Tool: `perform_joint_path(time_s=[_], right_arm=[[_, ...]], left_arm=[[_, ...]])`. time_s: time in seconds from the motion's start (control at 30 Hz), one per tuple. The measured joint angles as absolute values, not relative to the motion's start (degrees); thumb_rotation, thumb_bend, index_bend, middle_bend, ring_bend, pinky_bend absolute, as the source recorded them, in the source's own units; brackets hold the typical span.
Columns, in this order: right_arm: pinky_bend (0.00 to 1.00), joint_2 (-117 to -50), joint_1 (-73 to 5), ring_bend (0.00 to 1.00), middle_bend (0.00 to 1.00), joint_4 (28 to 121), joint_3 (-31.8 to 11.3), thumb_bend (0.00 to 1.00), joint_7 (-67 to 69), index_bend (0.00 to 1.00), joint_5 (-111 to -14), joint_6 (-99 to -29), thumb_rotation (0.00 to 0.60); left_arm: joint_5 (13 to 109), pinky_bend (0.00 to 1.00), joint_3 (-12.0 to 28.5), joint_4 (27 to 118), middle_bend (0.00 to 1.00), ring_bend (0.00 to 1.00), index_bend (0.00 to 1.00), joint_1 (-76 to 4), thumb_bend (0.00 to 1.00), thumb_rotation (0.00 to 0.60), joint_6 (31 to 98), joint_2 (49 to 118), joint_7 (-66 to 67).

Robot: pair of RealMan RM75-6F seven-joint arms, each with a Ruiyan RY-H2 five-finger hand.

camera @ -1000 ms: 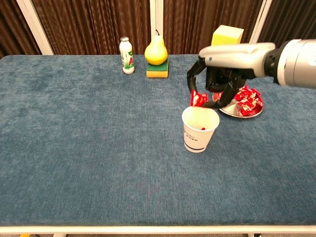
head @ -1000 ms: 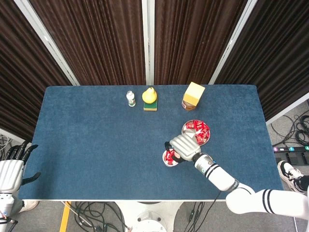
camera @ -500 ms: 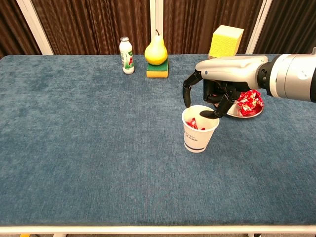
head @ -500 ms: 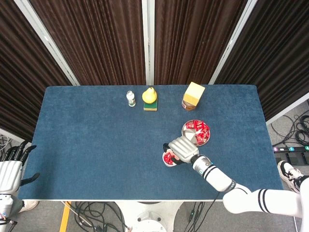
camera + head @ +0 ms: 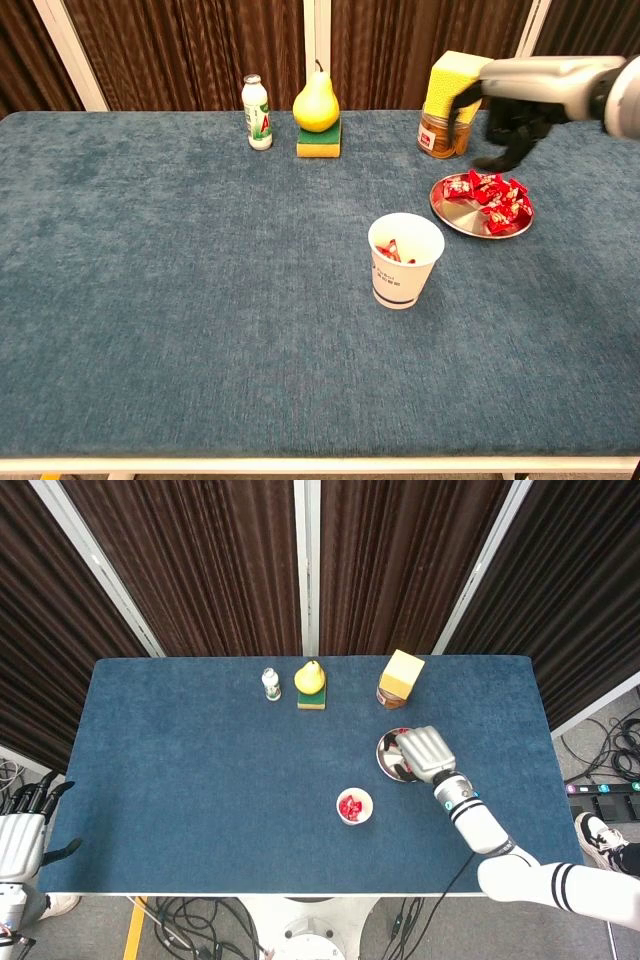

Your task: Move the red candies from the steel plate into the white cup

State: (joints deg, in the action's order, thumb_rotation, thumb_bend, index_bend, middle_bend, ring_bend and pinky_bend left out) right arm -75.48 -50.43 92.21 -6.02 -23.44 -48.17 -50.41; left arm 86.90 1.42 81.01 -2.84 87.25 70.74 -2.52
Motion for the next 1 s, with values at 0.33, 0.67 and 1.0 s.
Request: perform_joint_path(time_s=[0.33,0.67,1.0], right_arm=[[1.00,-79.40,-50.05,0.97,0.94,82.44,-2.60,0.24,-27.91,0.38,-40.22,-46.55,0.600],[1.00,-82.94,-51.15,0.97,0.94,77.39,-1.77,0.24,-29.48,0.38,-35.61,-42.99,0.600],[1.00,-86.47,-53.93,0.97,0.94,73.65,-2.91,0.24,-30.74,0.38,-32.39,-40.84,0.600]], left_arm=[[86.95,0.16,1.45,81.16,0.16,0.18,0.23,-3.01,0.10,0.600,87.05,70.79,-2.34],[86.64,0.16,1.30,80.50,0.16,0.18,0.23,-2.82,0.10,0.600,86.86,71.21,-2.68],[86.39,0.16,1.29,79.70,0.16,0.18,0.23,-2.65,0.10,0.600,86.83,71.60,-3.34]])
